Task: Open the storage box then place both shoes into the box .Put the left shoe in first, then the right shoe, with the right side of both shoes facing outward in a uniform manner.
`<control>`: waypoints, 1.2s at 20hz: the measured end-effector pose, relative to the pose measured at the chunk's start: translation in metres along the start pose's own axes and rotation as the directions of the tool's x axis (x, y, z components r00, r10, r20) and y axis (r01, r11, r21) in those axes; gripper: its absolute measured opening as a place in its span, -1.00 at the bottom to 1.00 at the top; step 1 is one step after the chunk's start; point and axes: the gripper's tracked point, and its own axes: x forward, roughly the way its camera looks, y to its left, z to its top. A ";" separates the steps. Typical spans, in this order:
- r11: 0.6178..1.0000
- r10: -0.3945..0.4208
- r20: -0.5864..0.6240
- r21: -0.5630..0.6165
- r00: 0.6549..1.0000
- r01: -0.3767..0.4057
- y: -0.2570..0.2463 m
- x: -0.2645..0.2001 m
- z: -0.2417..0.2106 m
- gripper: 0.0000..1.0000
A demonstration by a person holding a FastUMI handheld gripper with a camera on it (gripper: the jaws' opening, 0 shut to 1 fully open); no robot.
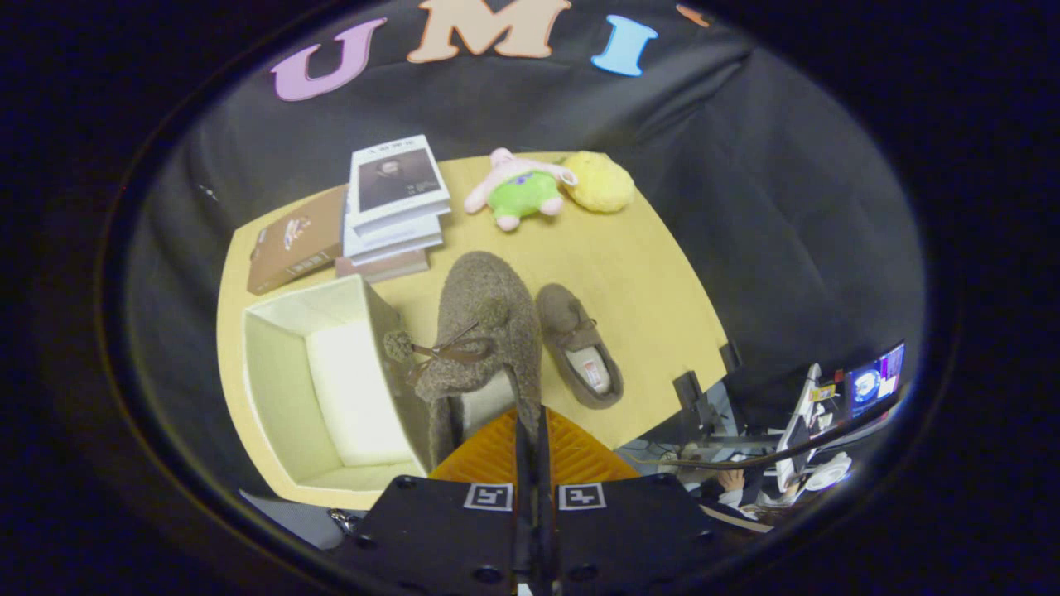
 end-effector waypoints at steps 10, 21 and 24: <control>0.971 0.192 -0.013 -0.143 0.981 -0.191 0.157 0.016 -0.025 -0.87; 0.931 0.222 -0.120 -0.269 0.968 -0.247 0.238 0.110 -0.074 -0.87; 0.936 0.222 -0.113 -0.252 0.968 -0.244 0.242 0.121 -0.073 -0.88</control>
